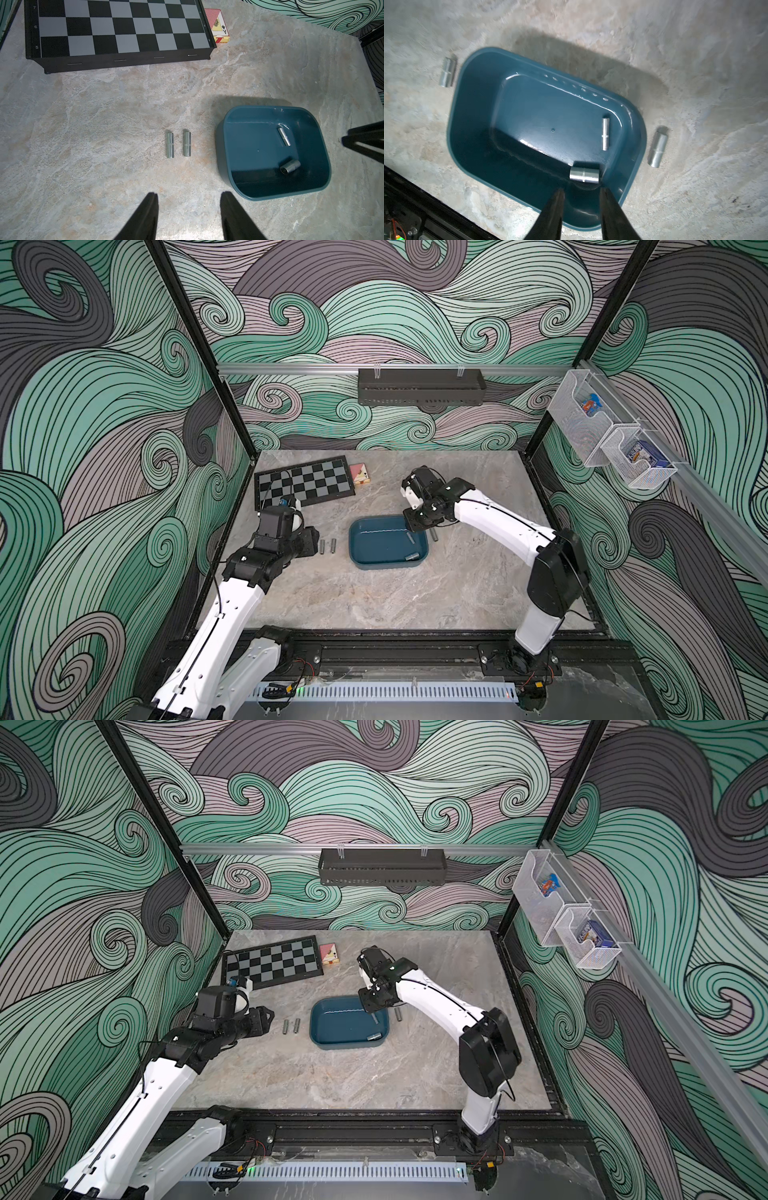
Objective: Take out the socket from the storage box
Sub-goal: Pick up the socket head from the storage box.
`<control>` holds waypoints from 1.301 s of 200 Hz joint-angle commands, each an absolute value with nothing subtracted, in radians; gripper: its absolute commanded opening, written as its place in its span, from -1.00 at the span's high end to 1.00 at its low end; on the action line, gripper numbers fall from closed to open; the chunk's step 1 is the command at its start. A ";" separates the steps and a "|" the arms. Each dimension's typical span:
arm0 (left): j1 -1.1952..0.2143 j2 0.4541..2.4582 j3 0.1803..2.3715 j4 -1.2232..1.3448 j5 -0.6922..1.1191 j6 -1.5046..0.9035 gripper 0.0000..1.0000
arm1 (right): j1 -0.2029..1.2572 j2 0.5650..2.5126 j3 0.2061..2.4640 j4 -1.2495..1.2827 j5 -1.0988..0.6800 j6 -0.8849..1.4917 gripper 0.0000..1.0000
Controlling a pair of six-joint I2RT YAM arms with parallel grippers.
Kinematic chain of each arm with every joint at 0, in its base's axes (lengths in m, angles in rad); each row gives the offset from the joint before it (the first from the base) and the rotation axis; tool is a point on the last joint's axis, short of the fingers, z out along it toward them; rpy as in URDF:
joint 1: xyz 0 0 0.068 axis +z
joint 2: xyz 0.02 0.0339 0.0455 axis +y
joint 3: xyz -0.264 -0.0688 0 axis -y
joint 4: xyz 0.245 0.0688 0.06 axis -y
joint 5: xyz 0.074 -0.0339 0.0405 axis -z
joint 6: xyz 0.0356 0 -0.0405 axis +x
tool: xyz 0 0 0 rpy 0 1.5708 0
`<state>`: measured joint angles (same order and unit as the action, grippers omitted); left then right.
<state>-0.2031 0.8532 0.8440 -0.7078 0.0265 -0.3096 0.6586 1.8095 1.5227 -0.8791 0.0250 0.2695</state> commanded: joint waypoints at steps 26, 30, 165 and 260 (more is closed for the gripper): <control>-0.196 0.832 0.837 -0.716 0.047 -0.301 -0.03 | 0.674 1.932 1.565 -0.918 0.076 0.268 0.30; -0.196 0.831 0.835 -0.714 0.050 -0.301 -0.04 | 0.674 1.945 1.571 -0.918 0.086 0.267 0.30; -0.196 0.841 0.828 -0.698 0.065 -0.295 -0.03 | 0.664 2.141 1.632 -0.877 0.184 0.261 0.38; -0.198 0.839 0.826 -0.696 0.076 -0.292 -0.03 | 0.660 2.205 1.586 -0.822 0.185 0.268 0.47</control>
